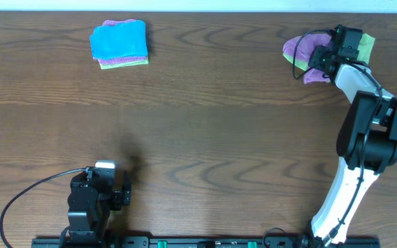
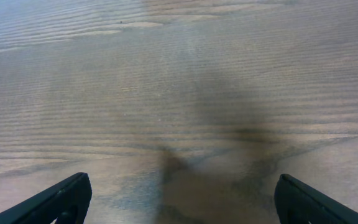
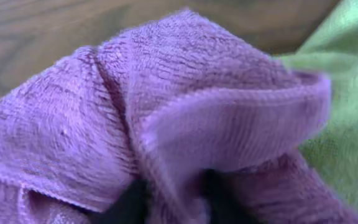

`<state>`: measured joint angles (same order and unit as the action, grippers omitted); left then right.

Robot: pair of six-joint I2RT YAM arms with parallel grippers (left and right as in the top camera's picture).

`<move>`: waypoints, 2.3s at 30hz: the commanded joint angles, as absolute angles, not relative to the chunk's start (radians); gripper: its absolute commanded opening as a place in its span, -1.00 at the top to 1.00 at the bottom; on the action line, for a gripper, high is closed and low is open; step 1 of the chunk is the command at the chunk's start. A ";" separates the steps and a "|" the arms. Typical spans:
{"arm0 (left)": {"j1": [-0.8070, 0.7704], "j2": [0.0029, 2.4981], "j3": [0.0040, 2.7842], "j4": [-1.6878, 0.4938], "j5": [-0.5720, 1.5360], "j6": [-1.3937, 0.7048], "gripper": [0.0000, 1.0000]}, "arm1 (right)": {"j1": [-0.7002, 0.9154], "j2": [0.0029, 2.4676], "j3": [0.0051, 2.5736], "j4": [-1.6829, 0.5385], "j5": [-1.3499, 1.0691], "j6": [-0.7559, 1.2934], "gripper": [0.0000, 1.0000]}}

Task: Fold the cloth
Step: 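Lower the right gripper and grasp the purple towel, then lift the purple towel and drag it to the table center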

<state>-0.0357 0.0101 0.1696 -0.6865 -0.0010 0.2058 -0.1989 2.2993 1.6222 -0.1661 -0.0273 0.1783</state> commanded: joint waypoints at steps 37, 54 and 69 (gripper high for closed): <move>-0.039 0.004 0.158 -0.693 -0.008 0.195 -0.90 | 0.353 1.552 1.638 -1.138 -0.099 -0.043 0.97; -0.039 0.004 0.158 -0.693 -0.008 0.194 -0.91 | 0.799 1.483 1.320 -1.011 -0.108 0.085 0.97; -0.039 0.004 0.158 -0.693 -0.008 0.195 -0.90 | 0.600 1.805 1.221 -0.126 0.457 -0.148 -0.99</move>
<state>-0.0357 0.0101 0.1696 -0.6868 -0.0010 0.2058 0.6449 1.7157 1.2243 -0.1776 0.2111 -0.0803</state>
